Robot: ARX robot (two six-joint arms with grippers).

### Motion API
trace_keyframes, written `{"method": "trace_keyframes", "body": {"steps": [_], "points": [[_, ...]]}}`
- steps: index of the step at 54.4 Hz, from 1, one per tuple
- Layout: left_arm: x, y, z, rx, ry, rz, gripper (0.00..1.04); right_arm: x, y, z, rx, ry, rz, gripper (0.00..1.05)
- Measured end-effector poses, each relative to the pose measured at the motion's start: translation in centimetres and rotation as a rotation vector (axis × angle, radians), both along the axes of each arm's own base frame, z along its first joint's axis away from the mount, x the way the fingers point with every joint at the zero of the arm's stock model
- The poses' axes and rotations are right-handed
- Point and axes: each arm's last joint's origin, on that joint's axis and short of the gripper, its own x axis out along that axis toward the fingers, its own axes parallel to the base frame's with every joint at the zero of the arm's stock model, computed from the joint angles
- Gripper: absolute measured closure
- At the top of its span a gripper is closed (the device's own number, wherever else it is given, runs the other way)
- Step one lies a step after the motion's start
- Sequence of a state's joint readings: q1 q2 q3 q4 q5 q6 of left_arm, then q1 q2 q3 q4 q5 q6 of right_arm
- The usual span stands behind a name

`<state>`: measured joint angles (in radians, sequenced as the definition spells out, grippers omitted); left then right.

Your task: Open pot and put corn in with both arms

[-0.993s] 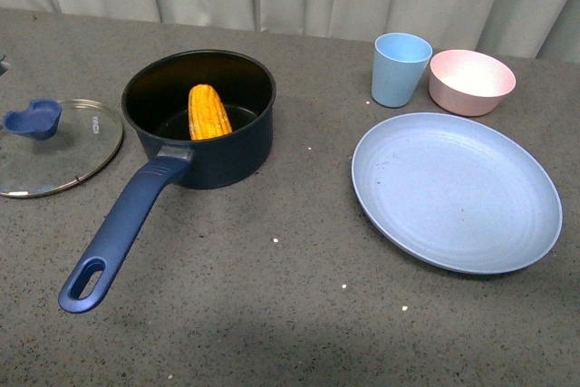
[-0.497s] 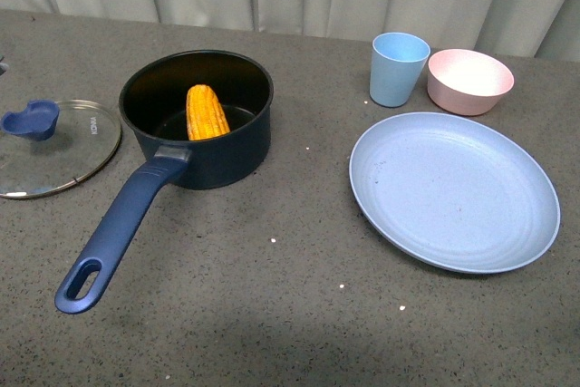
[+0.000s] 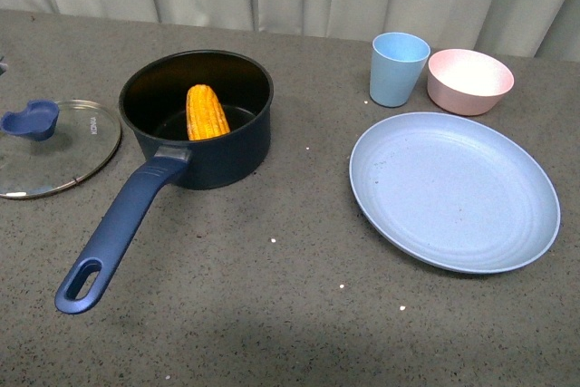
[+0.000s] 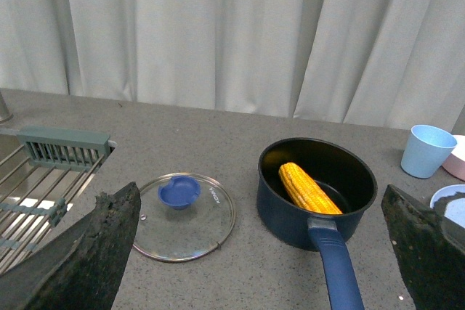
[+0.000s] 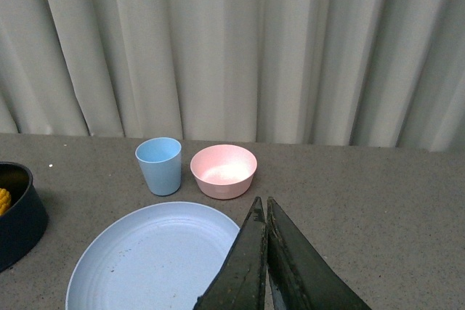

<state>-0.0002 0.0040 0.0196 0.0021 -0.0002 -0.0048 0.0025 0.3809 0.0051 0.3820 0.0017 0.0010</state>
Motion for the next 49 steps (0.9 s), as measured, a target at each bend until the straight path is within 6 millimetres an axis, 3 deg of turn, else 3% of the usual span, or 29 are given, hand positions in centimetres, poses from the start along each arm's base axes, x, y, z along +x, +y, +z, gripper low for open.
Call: {"method": "trace_keyframes", "body": {"steps": [49], "points": [[0.0, 0.0, 0.0, 0.0, 0.0, 0.0, 0.06, -2.4, 0.0, -0.3, 0.0, 0.003, 0.003, 1.04]]}}
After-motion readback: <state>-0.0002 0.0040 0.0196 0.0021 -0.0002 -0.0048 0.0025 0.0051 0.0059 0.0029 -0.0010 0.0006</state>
